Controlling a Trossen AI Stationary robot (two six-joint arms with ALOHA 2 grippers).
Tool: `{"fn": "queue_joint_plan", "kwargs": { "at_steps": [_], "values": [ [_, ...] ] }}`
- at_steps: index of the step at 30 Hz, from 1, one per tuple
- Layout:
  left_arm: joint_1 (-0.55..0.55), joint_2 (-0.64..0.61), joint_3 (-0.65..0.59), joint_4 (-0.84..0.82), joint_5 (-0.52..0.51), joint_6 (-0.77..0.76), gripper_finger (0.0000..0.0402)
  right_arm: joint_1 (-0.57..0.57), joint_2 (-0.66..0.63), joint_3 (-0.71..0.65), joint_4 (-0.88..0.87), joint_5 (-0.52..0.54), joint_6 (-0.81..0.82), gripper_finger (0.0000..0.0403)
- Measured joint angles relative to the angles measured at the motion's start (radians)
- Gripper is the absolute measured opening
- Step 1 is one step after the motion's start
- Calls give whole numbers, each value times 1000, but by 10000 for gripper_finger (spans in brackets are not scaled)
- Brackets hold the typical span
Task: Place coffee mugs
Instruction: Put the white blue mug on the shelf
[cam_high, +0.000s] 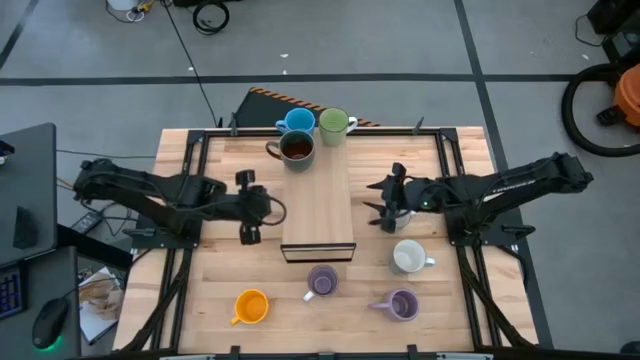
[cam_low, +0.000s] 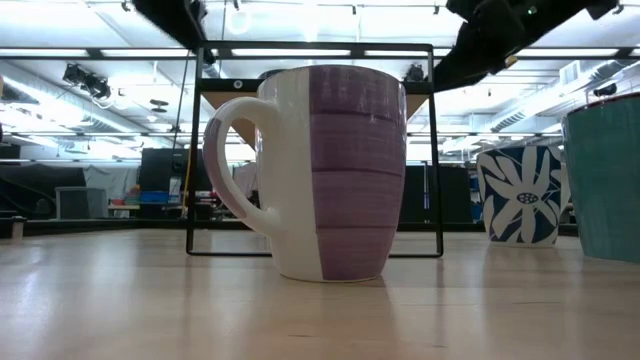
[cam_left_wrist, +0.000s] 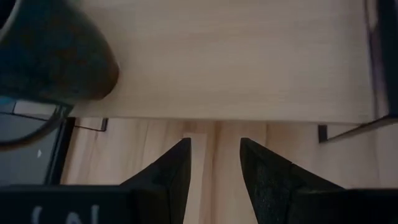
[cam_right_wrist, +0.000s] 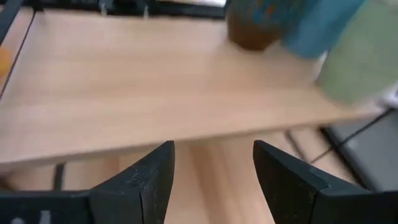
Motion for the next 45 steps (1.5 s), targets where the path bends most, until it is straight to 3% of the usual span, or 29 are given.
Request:
{"fn": "queue_joint_plan", "kwargs": {
  "at_steps": [11, 17, 22, 35, 45],
  "values": [
    [0, -239, -328, 375, -9, 58, 144, -8, 97, 121, -376, -218, 108, 223],
    [0, -301, -437, 465, -16, 64, 144, 13, 185, 195, -551, -246, 144, 223],
    [0, -347, -542, 581, -17, 90, 144, 41, 255, 279, -706, -210, 204, 223],
    [1, -474, -766, 884, -40, 178, 144, 64, 359, 285, -874, -246, 282, 204],
    [2, -516, -897, 1089, -66, 183, 144, 54, 388, 273, -856, -240, 246, 138]
  ]
}}
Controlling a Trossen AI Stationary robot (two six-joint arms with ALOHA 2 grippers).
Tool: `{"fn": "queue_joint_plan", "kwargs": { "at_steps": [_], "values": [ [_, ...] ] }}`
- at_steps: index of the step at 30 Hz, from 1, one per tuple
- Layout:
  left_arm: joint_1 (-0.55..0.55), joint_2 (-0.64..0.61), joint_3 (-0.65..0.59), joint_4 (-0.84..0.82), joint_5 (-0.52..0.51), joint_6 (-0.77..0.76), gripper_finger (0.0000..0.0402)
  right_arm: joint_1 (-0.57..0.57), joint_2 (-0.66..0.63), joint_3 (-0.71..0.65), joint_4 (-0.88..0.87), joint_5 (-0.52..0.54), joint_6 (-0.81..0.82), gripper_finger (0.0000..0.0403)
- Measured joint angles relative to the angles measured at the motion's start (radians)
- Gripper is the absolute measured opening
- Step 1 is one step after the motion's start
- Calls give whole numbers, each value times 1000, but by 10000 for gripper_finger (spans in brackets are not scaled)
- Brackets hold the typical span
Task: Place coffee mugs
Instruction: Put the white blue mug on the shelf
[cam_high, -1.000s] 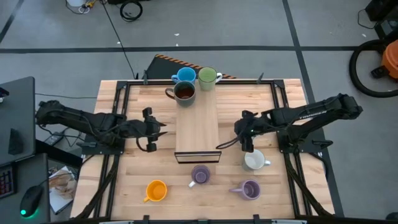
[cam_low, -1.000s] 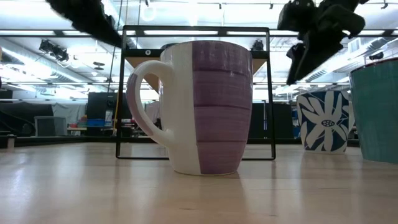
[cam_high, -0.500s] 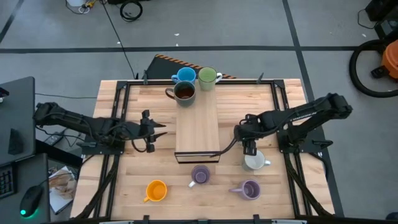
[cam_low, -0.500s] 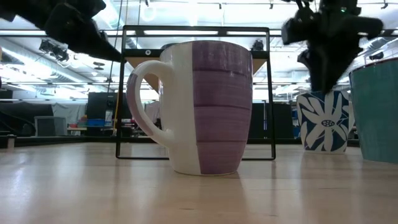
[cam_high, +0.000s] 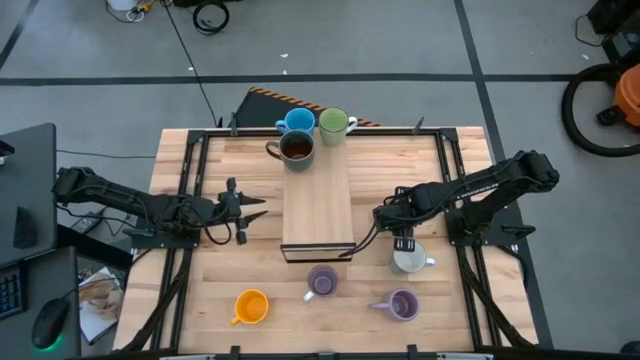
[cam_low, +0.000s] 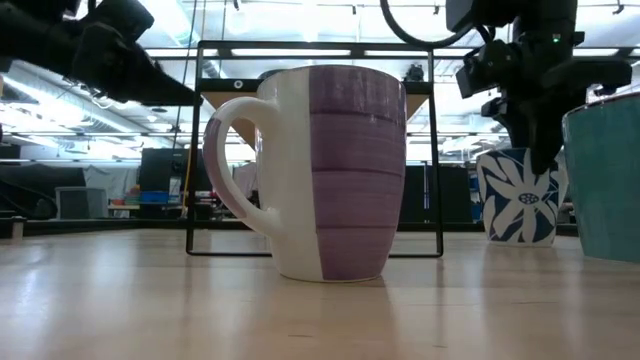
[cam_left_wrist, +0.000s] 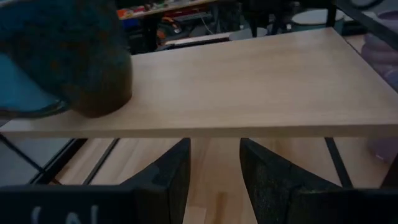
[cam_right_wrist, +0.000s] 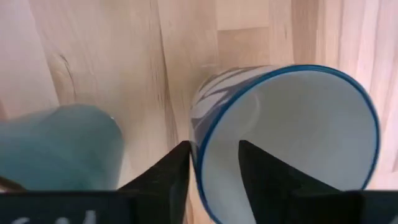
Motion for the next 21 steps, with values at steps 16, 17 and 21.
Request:
{"fn": "queue_joint_plan", "kwargs": {
  "at_steps": [16, 17, 21],
  "values": [
    [6, -27, -106, 254, -29, 31, 144, -110, -2, 129, -84, 20, -99, 25],
    [6, -27, -106, 254, -33, 28, 144, -122, -2, 147, -99, 31, -104, 27],
    [7, -26, -106, 248, -42, -16, 144, -167, -2, 237, -153, 85, -113, 38]
  ]
}}
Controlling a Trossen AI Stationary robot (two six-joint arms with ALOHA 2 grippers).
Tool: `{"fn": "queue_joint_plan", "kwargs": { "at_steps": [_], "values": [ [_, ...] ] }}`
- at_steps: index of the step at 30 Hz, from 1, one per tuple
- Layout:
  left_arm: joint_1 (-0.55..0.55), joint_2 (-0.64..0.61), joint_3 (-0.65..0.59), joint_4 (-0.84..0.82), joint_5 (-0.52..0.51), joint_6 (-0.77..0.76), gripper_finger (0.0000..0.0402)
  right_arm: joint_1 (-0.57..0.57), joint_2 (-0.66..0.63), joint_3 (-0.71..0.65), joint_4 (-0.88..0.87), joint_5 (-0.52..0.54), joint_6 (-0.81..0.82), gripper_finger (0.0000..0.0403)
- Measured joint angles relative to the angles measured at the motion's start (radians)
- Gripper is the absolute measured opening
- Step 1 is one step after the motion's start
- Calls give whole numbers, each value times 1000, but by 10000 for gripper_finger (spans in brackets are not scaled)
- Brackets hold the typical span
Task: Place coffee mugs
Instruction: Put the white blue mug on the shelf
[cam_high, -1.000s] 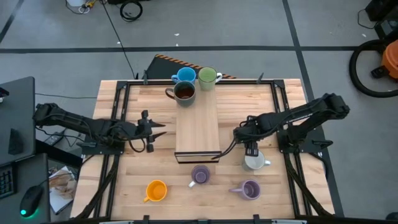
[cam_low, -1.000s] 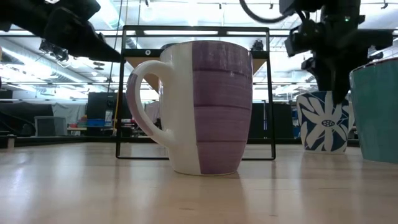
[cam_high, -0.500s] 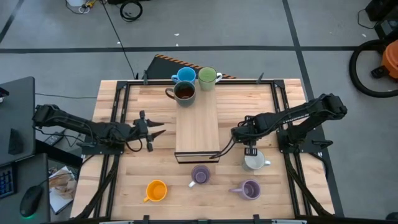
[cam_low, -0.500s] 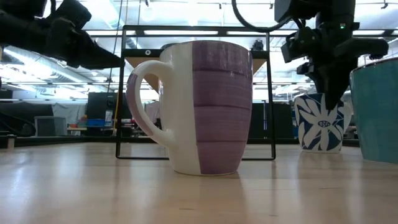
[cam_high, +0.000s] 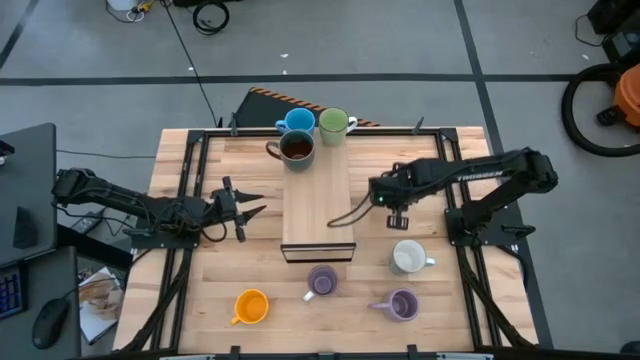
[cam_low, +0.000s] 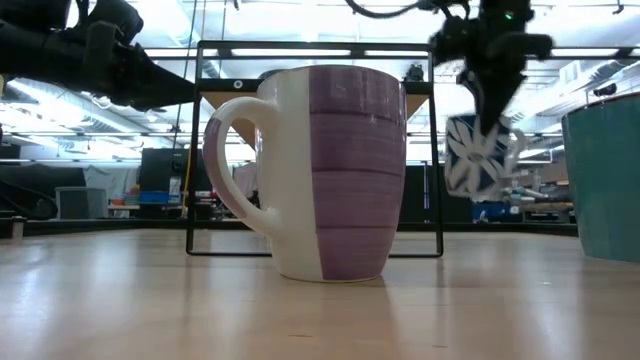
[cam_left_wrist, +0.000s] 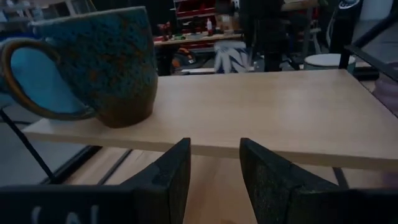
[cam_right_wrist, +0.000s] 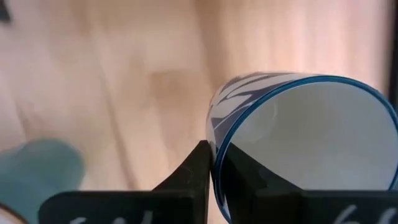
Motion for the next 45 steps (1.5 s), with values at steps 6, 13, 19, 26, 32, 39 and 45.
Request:
{"fn": "queue_joint_plan", "kwargs": {
  "at_steps": [6, 13, 19, 26, 32, 39, 45],
  "values": [
    [0, 0, 0, 0, -1, -41, 144, -79, 0, 140, -2, 5, -7, 38],
    [-1, 0, 0, 0, -1, -41, 144, -176, 6, 313, 15, -51, -7, 38],
    [0, 0, 0, -4, -1, -36, 144, -196, 73, 440, 31, -125, -52, 38],
    [0, 1, 0, -7, -1, -36, 144, -183, 253, 639, -23, -139, -140, 39],
    [0, 0, 0, -6, -1, -42, 144, -190, 375, 767, -76, -141, -191, 39],
    [0, 0, 0, -6, -1, -43, 144, -192, 455, 839, -106, -147, -226, 39],
    [-1, 0, 0, -6, -1, -43, 144, -201, 466, 844, -93, -144, -237, 39]
  ]
}}
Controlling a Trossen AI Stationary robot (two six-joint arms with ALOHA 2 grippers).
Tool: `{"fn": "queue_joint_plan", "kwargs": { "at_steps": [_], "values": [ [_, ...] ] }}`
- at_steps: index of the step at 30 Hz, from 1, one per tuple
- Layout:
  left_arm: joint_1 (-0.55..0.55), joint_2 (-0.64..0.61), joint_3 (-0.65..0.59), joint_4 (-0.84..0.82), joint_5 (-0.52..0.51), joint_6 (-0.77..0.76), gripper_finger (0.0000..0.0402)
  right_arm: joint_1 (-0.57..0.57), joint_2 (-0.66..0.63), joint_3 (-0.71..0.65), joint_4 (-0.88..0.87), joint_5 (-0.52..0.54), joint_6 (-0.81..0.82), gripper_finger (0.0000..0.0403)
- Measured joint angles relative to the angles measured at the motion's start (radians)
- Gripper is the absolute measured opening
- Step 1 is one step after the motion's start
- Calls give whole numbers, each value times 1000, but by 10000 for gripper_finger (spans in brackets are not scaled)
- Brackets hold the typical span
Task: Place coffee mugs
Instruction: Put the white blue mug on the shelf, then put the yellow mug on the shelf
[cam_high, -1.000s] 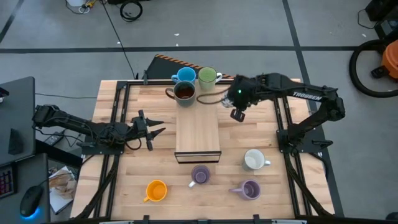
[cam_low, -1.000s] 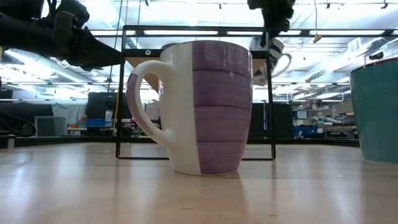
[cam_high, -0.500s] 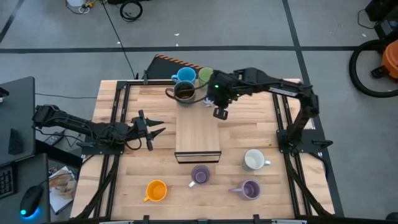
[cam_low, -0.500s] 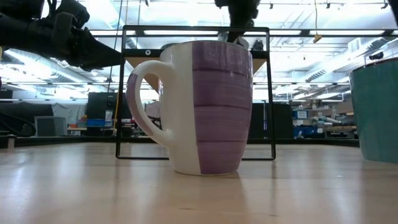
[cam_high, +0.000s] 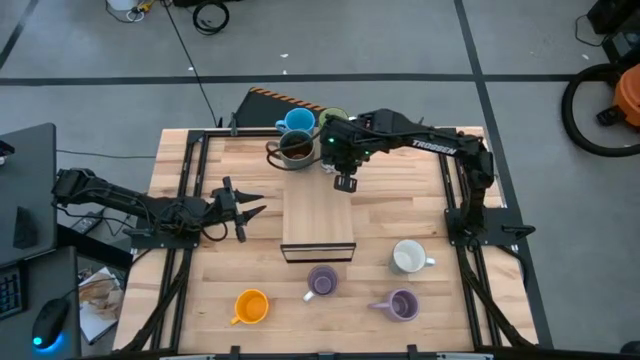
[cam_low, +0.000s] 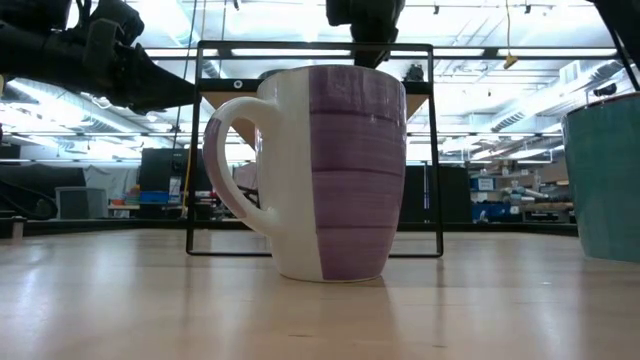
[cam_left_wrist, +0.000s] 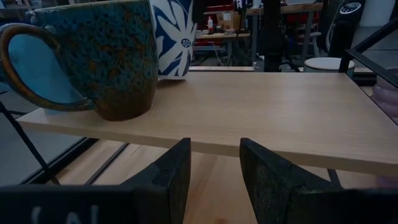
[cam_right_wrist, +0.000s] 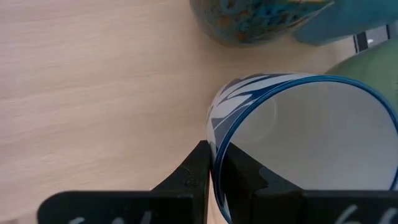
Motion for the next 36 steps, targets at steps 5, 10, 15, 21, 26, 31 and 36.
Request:
{"fn": "queue_joint_plan", "kwargs": {
  "at_steps": [5, 10, 15, 21, 26, 31, 36],
  "values": [
    [0, 0, 0, 4, 0, 0, 144, -2, 0, 0, 14, 8, -21, 44],
    [0, 0, 0, 4, 0, 0, 144, -1, 11, 0, 39, 9, -45, 58],
    [0, 0, 0, 4, 0, -1, 144, -1, 14, 0, 66, 15, -56, 77],
    [0, 0, 0, 4, 0, -1, 144, -1, 14, -1, 78, 53, -56, 114],
    [0, 0, 0, 4, 0, -1, 144, 1, 14, -1, 97, 82, -51, 153],
    [0, 0, 0, 3, 0, -1, 144, 10, 14, -1, 111, 120, -13, 184],
    [0, 0, 0, 3, 0, -1, 144, 17, 12, -2, 110, 125, 0, 193]
  ]
}}
